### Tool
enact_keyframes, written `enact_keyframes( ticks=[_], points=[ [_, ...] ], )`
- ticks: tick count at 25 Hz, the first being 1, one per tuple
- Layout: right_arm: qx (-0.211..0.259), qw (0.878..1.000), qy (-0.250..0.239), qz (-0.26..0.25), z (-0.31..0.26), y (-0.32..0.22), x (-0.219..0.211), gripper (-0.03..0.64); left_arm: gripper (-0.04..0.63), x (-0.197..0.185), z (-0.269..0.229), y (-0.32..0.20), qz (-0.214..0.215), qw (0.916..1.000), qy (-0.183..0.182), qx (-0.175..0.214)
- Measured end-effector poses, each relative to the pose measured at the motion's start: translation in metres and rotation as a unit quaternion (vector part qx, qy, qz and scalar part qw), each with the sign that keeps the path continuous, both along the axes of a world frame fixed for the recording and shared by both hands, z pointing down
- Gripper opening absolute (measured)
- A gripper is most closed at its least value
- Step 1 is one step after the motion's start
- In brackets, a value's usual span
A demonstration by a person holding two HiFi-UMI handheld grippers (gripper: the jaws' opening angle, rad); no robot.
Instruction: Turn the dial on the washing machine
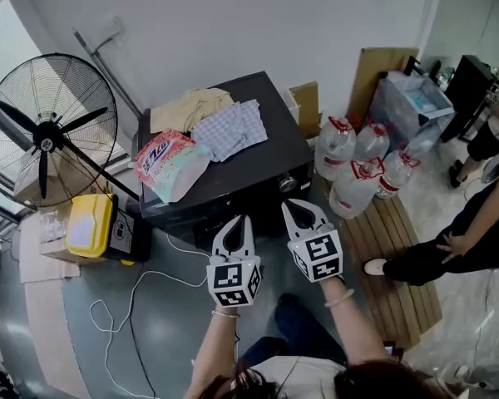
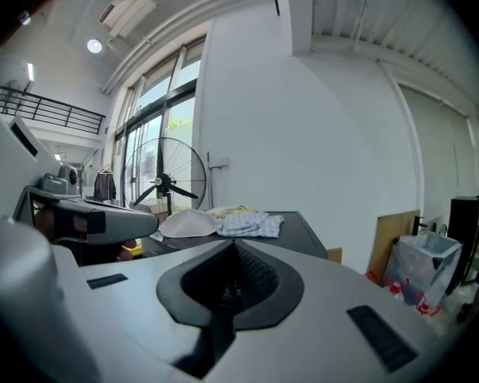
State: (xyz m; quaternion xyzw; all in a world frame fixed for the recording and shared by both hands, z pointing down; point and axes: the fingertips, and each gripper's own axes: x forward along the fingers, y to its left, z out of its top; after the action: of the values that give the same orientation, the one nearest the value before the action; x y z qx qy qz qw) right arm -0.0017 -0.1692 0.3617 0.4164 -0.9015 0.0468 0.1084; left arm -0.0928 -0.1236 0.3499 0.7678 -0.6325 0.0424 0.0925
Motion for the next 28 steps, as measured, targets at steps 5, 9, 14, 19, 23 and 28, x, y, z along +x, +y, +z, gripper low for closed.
enact_keyframes(
  ticks=[5,9,14,19,23,28],
  points=[
    [0.018,1.000,0.000,0.001,-0.027,0.023,-0.001,0.026,0.017,-0.004,-0.021,0.022,0.004,0.9999,-0.005,0.012],
    [0.028,1.000,0.000,0.001,-0.044,0.041,-0.002,0.026,0.017,-0.010,-0.039,0.039,0.001,0.9997,-0.009,0.024],
    [0.046,0.999,-0.003,-0.002,-0.067,0.065,-0.006,0.026,0.017,-0.015,-0.060,0.060,-0.001,0.9989,-0.017,0.043],
    [0.060,0.998,-0.003,-0.006,-0.085,0.088,-0.010,0.026,0.017,-0.014,-0.082,0.079,0.003,0.9980,-0.019,0.061],
    [0.066,0.998,-0.001,-0.006,-0.095,0.107,-0.010,0.026,0.017,-0.015,-0.089,0.096,0.002,0.9979,-0.015,0.064],
    [0.081,0.997,0.000,-0.004,-0.110,0.128,-0.009,0.026,0.017,-0.016,-0.099,0.117,0.002,0.9972,-0.015,0.073]
  ],
)
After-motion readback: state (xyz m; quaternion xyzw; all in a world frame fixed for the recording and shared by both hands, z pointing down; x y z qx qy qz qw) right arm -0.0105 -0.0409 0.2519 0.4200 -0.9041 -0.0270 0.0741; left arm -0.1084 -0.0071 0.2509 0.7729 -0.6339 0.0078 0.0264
